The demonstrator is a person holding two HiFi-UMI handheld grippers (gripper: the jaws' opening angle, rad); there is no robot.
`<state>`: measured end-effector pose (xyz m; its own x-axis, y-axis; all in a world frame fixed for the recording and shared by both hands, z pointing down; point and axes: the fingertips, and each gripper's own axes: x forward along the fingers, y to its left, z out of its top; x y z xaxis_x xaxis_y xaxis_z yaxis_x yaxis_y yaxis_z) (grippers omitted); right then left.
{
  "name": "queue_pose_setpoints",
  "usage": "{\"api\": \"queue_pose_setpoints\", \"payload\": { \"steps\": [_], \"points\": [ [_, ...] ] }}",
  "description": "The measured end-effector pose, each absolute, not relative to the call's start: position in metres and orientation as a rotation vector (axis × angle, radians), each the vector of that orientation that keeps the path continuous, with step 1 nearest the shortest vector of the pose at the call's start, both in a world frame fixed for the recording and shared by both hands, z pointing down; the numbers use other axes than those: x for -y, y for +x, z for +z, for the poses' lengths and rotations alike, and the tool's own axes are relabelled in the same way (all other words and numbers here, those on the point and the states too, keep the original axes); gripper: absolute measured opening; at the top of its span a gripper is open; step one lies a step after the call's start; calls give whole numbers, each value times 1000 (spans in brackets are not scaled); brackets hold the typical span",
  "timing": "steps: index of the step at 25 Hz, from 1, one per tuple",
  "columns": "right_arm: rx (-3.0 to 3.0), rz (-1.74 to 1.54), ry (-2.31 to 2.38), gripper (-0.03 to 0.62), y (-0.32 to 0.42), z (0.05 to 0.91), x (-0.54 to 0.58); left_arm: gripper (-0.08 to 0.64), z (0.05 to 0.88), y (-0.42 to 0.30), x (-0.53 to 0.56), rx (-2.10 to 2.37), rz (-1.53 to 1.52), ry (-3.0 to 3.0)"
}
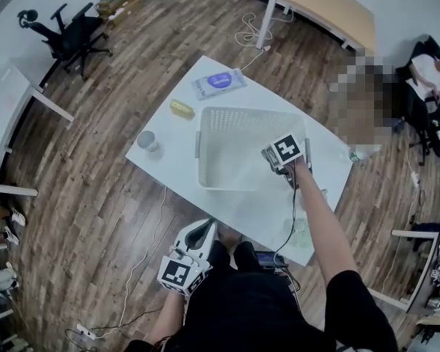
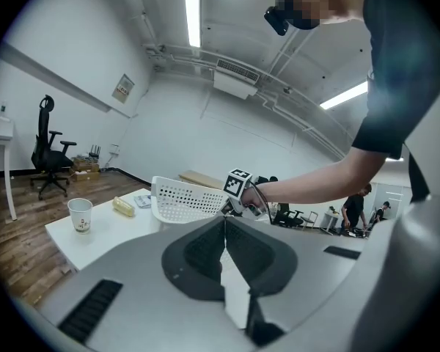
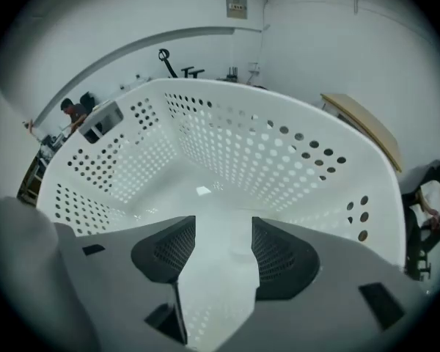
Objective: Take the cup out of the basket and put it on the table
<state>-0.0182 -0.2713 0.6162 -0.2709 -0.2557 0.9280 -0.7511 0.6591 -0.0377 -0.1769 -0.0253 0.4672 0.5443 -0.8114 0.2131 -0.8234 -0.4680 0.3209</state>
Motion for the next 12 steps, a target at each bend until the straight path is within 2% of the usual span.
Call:
{"api": "queue_pose_setpoints", "payload": {
  "steps": [12],
  "points": [
    [1526,503,806,241,-1,690,291,9,479,-193,8,1387,66,2308]
  ]
}}
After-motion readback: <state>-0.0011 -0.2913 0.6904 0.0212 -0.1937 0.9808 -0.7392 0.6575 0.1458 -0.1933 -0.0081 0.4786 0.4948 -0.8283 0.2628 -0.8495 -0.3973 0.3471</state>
